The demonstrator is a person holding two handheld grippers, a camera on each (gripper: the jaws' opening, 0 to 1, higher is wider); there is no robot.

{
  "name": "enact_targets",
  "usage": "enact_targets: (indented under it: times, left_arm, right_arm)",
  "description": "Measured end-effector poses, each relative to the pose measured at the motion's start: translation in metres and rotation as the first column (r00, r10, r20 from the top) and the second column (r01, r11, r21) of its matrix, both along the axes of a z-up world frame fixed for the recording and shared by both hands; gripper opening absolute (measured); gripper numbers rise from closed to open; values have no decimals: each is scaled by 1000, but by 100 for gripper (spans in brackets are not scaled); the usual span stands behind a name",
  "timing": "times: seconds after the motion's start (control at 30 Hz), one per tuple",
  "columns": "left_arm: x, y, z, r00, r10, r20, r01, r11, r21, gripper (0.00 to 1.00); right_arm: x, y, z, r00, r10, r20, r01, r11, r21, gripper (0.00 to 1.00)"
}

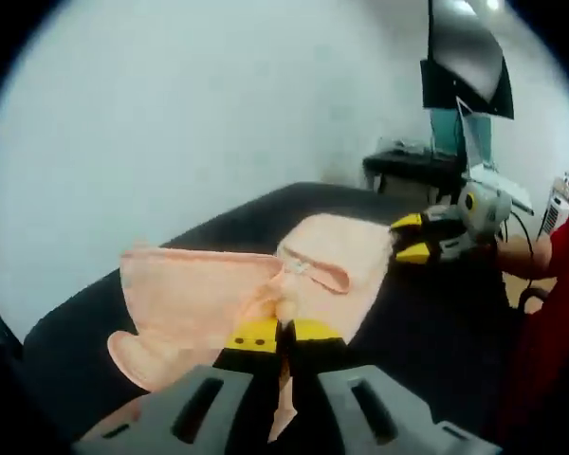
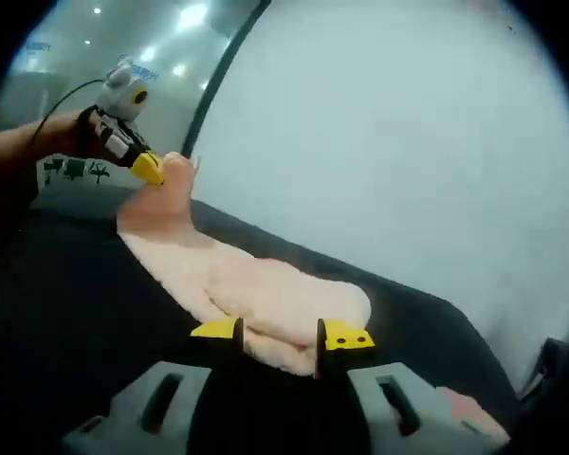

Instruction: Fold the towel on the table until its edges align and the towel forms a compact rectangular stack.

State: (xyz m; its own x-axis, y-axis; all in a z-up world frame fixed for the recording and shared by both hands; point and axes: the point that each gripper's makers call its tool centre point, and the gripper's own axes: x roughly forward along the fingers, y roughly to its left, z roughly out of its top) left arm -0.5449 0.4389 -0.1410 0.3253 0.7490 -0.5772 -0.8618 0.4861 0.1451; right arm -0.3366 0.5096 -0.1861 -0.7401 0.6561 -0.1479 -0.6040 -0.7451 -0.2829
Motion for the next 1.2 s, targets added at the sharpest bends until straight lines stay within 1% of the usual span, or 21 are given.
enact_targets:
  times: [0.03, 0.07, 0.1, 0.17, 0.27, 0.37, 0.43, 0.53, 0.6, 0.67, 0.73, 0.77, 0.83, 0.9, 0.93, 1.0, 1.03, 1.07, 1.1, 1.13, 1.2]
  left_arm:
    - [3, 5, -10, 999, -6, -38, 5, 1000, -31, 6]
    - [6, 11, -20, 997, -23, -73, 18, 998, -66, 6]
    - [12, 14, -29, 995, -39, -93, 29, 995, -98, 6]
    - [30, 17, -43, 991, -65, -113, 48, 988, -146, 6]
    - [54, 12, -60, 988, -97, -122, 70, 974, -214, 6]
    - [50, 18, -71, 978, -82, -194, 37, 974, -223, 7]
    - [52, 22, -68, 986, -43, -162, 14, 984, -175, 11]
    - [67, 15, -63, 986, -109, -127, 89, 985, -151, 37]
    - [72, 0, -54, 980, -145, -137, 123, 980, -157, 38]
    - [75, -9, -31, 979, -165, -118, 151, 982, -116, 38]
    - [62, -14, 0, 983, -147, -107, 140, 987, -73, 35]
    - [50, -10, 10, 989, -101, -110, 96, 994, -48, 31]
    - [36, -2, 14, 990, -70, -121, 65, 997, -49, 28]
    - [30, 10, -1, 991, -6, -135, -3, 998, -65, 27]
    - [36, 11, -16, 988, -12, -151, 1, 998, -69, 26]
    - [46, 14, -47, 970, -42, -238, 29, 998, -59, 26]
    - [55, 17, -59, 960, -84, -266, 73, 996, -50, 26]
    - [63, 23, -66, 957, -117, -264, 116, 993, -21, 26]
    - [64, 28, -68, 965, -108, -238, 106, 994, -21, 26]
    - [68, 33, -63, 978, -109, -176, 107, 994, -24, 26]
    - [68, 51, -31, 997, -79, 23, 78, 996, 37, 26]
  right_arm:
    - [1, 3, 8, 995, -32, -98, 24, 996, -83, 28]
    - [1, 4, 22, 984, -16, -176, 7, 999, -52, 28]
    - [2, 3, 30, 983, 1, -186, 1, 1000, 13, 28]
    - [5, 8, 15, 992, -32, -124, 28, 999, -33, 28]
    - [1, 4, 9, 989, -9, -145, -4, 996, -90, 28]
    - [6, 4, 12, 988, -25, -153, 13, 997, -80, 28]
    - [5, 5, 11, 987, -25, -157, 11, 996, -90, 28]
    - [7, 5, 10, 987, -30, -157, 15, 995, -97, 28]
    - [7, 6, 9, 987, -31, -159, 15, 995, -101, 28]
    - [8, 6, 9, 985, -32, -167, 14, 994, -108, 28]
    - [8, 7, 9, 984, -34, -173, 15, 994, -111, 28]
    - [8, 7, 10, 984, -35, -176, 15, 993, -113, 28]
    - [8, 8, 9, 984, -36, -177, 15, 993, -116, 28]
    - [8, 9, 9, 983, -37, -181, 15, 992, -123, 28]
    - [9, 8, 10, 982, -37, -186, 14, 992, -125, 28]
    - [10, 10, 10, 980, -44, -193, 18, 991, -131, 28]
    - [11, 11, 10, 979, -51, -198, 23, 990, -138, 28]
    - [13, 13, 10, 977, -58, -207, 28, 989, -144, 28]
    - [14, 14, 12, 973, -61, -223, 28, 989, -148, 28]
    - [15, 15, 13, 969, -63, -238, 26, 987, -157, 28]
    - [18, 17, 18, 955, -79, -285, 29, 984, -173, 28]
